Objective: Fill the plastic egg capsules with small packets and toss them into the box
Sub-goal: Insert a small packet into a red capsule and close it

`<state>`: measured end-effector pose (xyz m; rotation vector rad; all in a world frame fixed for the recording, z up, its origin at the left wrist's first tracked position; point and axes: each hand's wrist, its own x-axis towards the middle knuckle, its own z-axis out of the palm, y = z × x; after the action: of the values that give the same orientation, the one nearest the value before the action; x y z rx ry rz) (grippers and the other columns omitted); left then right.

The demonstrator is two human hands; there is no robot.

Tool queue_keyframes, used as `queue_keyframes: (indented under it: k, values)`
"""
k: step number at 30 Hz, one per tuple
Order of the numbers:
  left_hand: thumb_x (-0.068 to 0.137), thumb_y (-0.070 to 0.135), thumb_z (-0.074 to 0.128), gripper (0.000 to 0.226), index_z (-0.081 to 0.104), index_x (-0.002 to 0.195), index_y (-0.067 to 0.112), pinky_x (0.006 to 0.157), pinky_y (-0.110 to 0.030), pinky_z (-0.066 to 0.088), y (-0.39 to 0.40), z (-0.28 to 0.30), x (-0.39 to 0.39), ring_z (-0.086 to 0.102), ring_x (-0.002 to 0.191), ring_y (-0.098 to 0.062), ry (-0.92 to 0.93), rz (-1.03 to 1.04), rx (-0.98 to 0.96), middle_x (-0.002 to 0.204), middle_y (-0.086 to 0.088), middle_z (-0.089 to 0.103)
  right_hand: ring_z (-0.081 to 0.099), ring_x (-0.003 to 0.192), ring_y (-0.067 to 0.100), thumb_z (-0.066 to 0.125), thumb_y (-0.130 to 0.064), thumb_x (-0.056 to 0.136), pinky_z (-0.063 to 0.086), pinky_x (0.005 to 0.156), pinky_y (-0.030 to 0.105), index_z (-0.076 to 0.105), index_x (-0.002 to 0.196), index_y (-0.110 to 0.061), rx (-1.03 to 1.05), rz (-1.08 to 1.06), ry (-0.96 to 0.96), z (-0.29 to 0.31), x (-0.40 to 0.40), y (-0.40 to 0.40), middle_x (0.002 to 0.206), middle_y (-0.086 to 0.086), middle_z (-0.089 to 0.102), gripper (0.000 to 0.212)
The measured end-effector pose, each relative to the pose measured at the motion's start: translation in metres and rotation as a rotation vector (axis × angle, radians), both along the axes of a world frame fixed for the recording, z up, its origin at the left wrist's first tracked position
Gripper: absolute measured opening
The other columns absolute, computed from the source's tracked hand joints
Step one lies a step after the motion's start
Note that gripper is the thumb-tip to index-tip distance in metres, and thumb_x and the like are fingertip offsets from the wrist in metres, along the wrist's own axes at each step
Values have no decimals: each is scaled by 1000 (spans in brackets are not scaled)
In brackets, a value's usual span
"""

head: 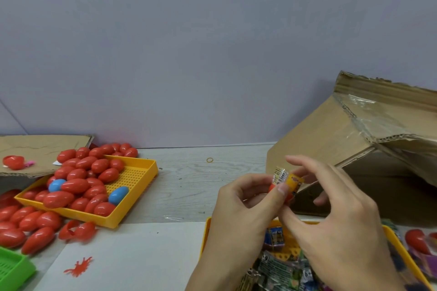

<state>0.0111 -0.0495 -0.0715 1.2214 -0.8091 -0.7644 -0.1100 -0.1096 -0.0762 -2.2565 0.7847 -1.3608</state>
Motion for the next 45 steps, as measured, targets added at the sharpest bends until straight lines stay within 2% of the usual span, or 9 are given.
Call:
queue_keyframes:
  k: [5, 7, 10, 14, 22, 28, 37, 43, 45]
  values:
    - [70, 44, 78, 30, 73, 96, 30, 79, -29, 59, 2, -1, 1, 73, 90, -8, -19, -67, 43, 91, 6, 76, 50, 99, -14, 89, -19, 59, 44, 70, 6, 58, 120, -42, 21, 47, -1, 2, 1, 2, 99, -26, 56, 71]
    - [76, 51, 71, 37, 72, 105, 28, 82, -36, 59, 3, -1, 0, 72, 93, -12, -79, -127, 53, 95, -2, 75, 48, 94, -19, 90, -17, 57, 41, 72, 0, 60, 118, -40, 7, 54, 9, 3, 1, 3, 98, -27, 55, 71]
    - [87, 48, 60, 18, 73, 93, 37, 67, -37, 53, 4, 3, -2, 68, 76, -14, -190, -173, 83, 83, -5, 73, 48, 92, -21, 91, -9, 54, 34, 75, -5, 62, 116, -38, 3, 57, 14, 2, 0, 3, 96, -25, 57, 74]
    - [94, 42, 59, 13, 72, 94, 41, 58, -23, 53, 5, 4, 0, 64, 66, -7, -196, -200, 95, 74, 3, 71, 49, 93, -21, 91, -11, 54, 34, 76, -5, 60, 115, -42, 16, 66, -2, 3, -1, 3, 96, -22, 60, 75]
    - [84, 51, 57, 26, 71, 91, 30, 69, -42, 56, 2, 0, 1, 67, 71, -22, -165, -201, 102, 81, -4, 73, 50, 96, -20, 88, -12, 59, 36, 79, -3, 57, 115, -47, 59, 57, -37, 3, 1, 4, 98, -24, 62, 73]
    - [97, 45, 47, 30, 76, 91, 36, 64, -26, 54, 1, 0, 0, 70, 74, -15, -47, -153, 48, 80, -5, 74, 49, 98, -21, 91, -15, 58, 34, 79, -5, 60, 116, -46, 95, 81, -5, 3, 0, 4, 100, -22, 65, 73]
    - [106, 30, 36, 41, 75, 92, 31, 75, -28, 56, 0, -6, 3, 72, 82, -22, -43, -174, 69, 85, -9, 74, 48, 103, -18, 86, -25, 61, 39, 71, 11, 50, 110, -61, 152, 74, -19, 1, 0, 3, 102, -26, 64, 71]
    - [89, 58, 48, 36, 74, 87, 34, 68, -31, 57, -1, -4, 1, 70, 75, -20, -51, -144, 55, 82, -10, 75, 55, 100, -9, 87, -24, 61, 42, 79, 5, 60, 113, -50, 173, 99, -10, 0, 0, 1, 101, -25, 67, 64]
    - [87, 59, 46, 36, 73, 83, 35, 61, -25, 52, 0, -3, 0, 64, 68, -15, -84, -166, 61, 76, -6, 72, 59, 95, -3, 86, -24, 62, 46, 79, 11, 60, 112, -52, 198, 119, -13, -1, 0, 1, 101, -25, 68, 63]
